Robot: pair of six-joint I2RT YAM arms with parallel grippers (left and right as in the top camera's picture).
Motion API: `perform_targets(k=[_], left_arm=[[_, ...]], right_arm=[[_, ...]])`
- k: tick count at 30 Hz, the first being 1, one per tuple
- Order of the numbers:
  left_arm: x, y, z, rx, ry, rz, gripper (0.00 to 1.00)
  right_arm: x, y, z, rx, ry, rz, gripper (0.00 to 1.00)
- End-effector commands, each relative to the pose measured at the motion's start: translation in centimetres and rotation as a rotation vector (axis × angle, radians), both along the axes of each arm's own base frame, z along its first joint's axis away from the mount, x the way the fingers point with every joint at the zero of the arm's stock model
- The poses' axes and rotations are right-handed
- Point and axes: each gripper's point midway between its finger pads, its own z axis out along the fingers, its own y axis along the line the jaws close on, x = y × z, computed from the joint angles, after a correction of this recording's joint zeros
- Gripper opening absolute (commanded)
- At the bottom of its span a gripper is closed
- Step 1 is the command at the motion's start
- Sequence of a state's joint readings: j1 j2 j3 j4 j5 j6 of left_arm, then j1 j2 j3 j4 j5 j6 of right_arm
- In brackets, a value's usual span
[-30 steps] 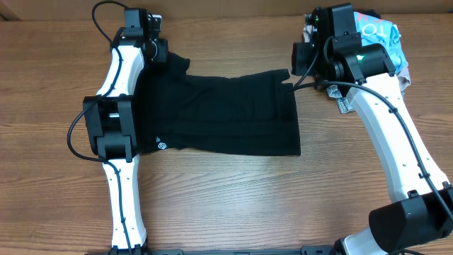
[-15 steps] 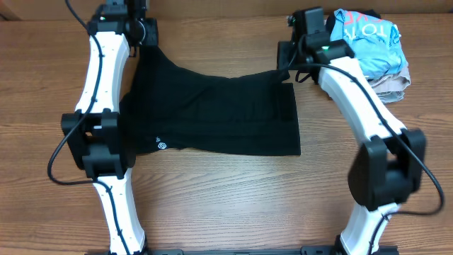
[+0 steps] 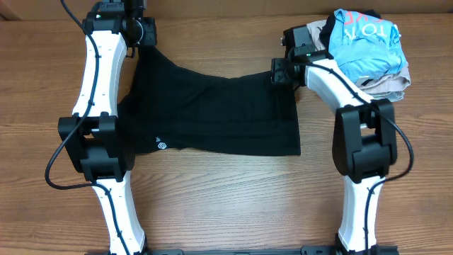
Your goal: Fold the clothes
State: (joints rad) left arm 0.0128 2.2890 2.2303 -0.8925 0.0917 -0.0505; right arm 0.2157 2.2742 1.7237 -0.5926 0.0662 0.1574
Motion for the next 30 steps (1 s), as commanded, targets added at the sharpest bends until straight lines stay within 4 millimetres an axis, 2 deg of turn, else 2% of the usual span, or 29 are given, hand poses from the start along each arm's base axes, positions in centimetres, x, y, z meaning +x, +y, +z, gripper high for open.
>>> perform_targets(k=[1,4,10,13,14,17,22,25,30], left_arm=[[0.1,0.4,1.9,0.013,-0.036,0.021,0.04],[0.0,0.4,1.8,0.012,-0.031,0.021,0.04],[-0.2,0.4,1.7,0.013,-0.024,0.021,0.04],[-0.2,0.5,1.7,0.016,-0.025,0.023,0.04],[-0.2,0.5,1.7,0.015,-0.025,0.023,0.04],[-0.6,0.4,1.4,0.014,-0.004,0.022,0.04],[-2.1,0.5,0.6,0.016,0.067,0.022,0.04],[-2.9,1.3,0.6,0.056,0.094,0.049,0.04],[-3.9,2.5,2.3,0.121,0.09,0.077,0.04]], right_arm=[[0.0,0.1,-2.1,0.005,0.022,0.001,0.65],[0.2,0.2,-2.7,0.006,0.019,0.001,0.63],[0.4,0.4,-2.7,0.013,0.013,0.004,0.44],[0.7,0.0,-2.2,0.014,0.01,-0.002,0.36],[0.8,-0.1,-1.8,0.013,0.012,-0.006,0.3],[1.3,-0.7,-0.1,0.013,0.013,-0.018,0.16],[1.3,-1.5,4.0,0.008,0.039,-0.031,0.04],[0.4,-1.9,6.4,0.001,0.077,-0.035,0.04],[-2.1,-2.2,10.3,-0.003,0.139,-0.034,0.04]])
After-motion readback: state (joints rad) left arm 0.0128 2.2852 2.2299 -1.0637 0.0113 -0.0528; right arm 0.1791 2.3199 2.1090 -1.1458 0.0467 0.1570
